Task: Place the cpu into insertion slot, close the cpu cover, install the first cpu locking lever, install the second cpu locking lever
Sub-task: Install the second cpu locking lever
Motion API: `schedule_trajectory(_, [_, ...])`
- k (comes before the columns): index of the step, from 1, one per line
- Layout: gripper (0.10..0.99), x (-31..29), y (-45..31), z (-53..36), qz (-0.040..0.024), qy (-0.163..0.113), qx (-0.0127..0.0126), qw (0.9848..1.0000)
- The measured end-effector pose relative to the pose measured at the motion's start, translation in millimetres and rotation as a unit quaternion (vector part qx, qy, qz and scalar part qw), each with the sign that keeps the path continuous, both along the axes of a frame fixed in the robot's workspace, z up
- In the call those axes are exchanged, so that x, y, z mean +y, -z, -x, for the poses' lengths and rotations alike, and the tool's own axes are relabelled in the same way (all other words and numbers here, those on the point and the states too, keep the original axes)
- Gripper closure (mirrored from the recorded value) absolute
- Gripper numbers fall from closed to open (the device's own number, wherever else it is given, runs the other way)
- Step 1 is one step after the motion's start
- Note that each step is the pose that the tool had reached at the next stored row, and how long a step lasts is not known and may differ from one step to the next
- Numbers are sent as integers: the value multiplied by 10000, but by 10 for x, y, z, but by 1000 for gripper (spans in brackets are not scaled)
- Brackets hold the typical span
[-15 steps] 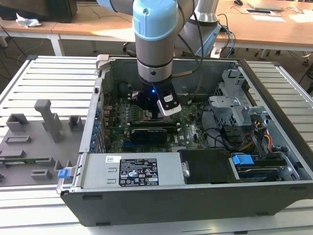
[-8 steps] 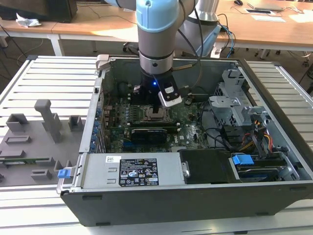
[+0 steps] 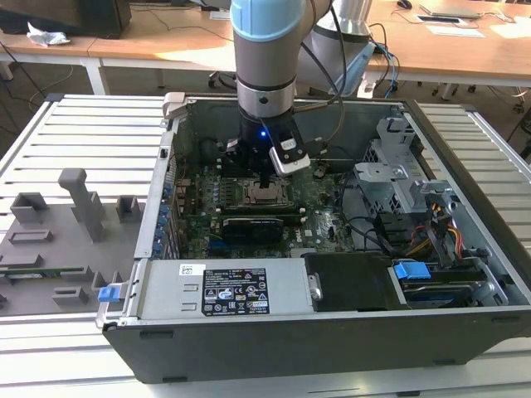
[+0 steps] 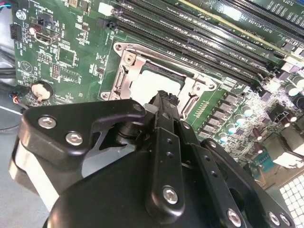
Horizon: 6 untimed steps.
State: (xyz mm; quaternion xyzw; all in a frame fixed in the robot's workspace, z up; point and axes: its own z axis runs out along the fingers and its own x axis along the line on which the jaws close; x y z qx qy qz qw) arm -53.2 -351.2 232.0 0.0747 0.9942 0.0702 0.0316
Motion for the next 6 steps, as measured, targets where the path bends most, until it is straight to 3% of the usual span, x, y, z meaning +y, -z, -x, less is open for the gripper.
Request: schedule_trajectory(6, [980, 2, 0, 0, 9, 0, 0, 10000])
